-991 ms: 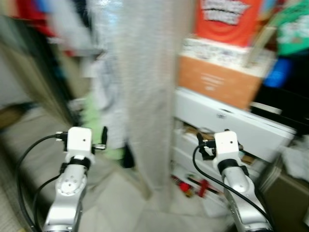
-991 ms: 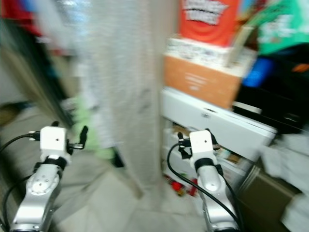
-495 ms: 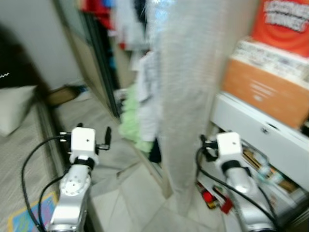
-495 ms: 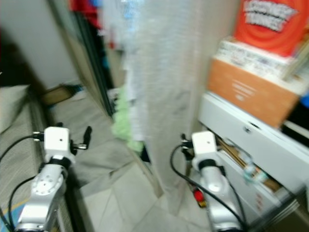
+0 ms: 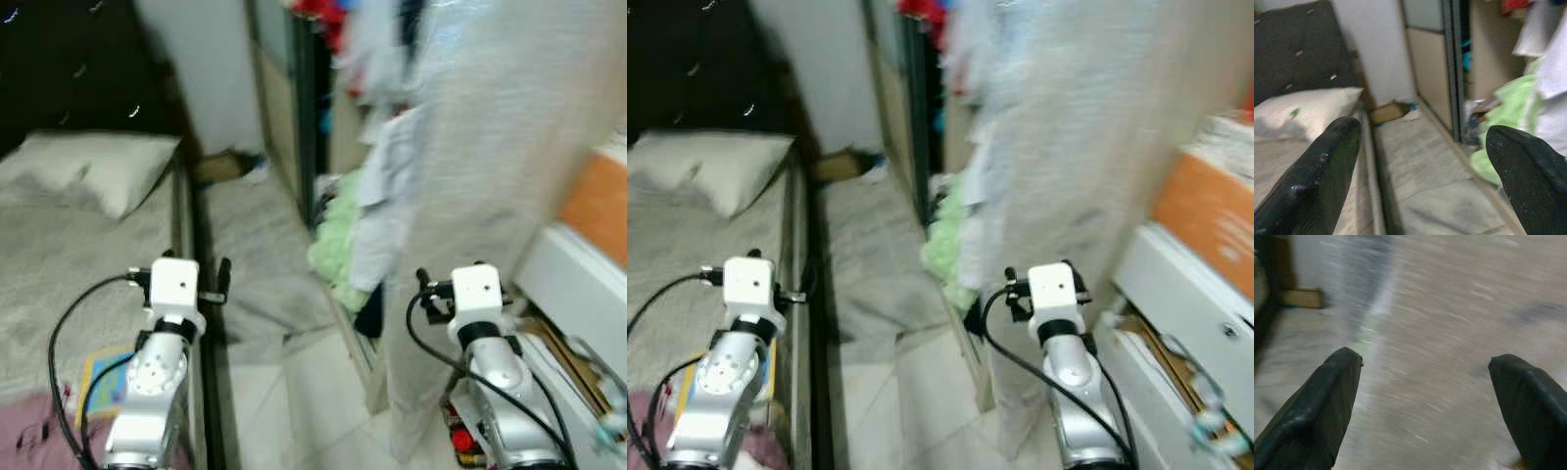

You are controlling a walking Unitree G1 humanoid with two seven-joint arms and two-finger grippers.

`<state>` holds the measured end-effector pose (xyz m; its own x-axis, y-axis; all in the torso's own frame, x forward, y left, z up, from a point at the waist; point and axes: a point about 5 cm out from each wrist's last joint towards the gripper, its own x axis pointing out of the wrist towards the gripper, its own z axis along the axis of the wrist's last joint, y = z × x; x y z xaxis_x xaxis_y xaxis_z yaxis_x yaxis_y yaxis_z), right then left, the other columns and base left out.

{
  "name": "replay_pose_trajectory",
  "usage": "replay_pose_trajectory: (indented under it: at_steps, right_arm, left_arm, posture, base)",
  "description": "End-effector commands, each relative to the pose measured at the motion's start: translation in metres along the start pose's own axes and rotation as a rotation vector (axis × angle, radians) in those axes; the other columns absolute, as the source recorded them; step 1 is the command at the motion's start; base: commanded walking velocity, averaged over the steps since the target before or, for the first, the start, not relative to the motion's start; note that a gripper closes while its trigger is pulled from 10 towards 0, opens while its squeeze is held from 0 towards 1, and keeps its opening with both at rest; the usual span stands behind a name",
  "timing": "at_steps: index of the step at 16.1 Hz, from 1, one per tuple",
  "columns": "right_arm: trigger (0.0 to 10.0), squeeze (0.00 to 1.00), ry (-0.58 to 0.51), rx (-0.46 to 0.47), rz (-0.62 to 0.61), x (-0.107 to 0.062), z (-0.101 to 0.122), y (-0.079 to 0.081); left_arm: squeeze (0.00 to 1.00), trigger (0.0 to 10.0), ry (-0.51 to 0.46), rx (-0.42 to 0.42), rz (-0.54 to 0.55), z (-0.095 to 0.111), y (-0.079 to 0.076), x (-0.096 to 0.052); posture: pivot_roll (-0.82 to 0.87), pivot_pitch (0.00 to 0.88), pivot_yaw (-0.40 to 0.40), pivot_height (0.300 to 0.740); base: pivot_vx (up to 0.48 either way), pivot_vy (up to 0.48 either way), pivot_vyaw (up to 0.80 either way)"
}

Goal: Clean up the room

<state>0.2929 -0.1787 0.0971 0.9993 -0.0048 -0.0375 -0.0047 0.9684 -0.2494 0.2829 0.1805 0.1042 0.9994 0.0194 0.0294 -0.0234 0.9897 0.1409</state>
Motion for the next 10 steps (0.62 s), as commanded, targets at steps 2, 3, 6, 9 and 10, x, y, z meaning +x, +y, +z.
replay_pose_trajectory:
  at_steps: [2, 3, 6, 9, 10]
  right_arm:
    - [10.0, 0.00, -0.003, 0.005, 0.014, 0.0005, 0.0005, 0.0034]
    - [10.0, 0.00, -0.003, 0.006, 0.014, 0.0005, 0.0004, 0.0033]
    - [10.0, 0.00, -0.004, 0.008, 0.014, 0.0015, 0.0007, 0.0027]
    - [10.0, 0.00, -0.004, 0.008, 0.014, 0.0015, 0.0005, 0.0026]
    - [10.0, 0.00, -0.004, 0.008, 0.014, 0.0017, 0.0006, 0.0023]
  left_arm:
    - [0.00, 10.0, -0.012, -0.007, 0.000, 0.0036, -0.0001, 0.0023]
    - [0.00, 10.0, -0.012, -0.008, -0.001, 0.0037, -0.0004, 0.0023]
    - [0.00, 10.0, -0.014, -0.022, -0.008, 0.0041, -0.0015, 0.0033]
    - [0.00, 10.0, -0.011, -0.021, -0.009, 0.0039, -0.0018, 0.0034]
    - [0.00, 10.0, -0.011, -0.022, -0.011, 0.0041, -0.0022, 0.0035]
  posture:
    - [-0.10, 0.027, 0.015, 0.740]
    - [-0.10, 0.027, 0.015, 0.740]
    - [-0.11, 0.030, 0.014, 0.740]
    - [-0.11, 0.032, 0.014, 0.740]
    - [-0.11, 0.032, 0.014, 0.740]
  base:
    - [0.000, -0.129, 0.00]
    - [0.000, -0.259, 0.00]
    - [0.000, -0.276, 0.00]
    - [0.000, -0.279, 0.00]
    - [0.000, -0.352, 0.00]
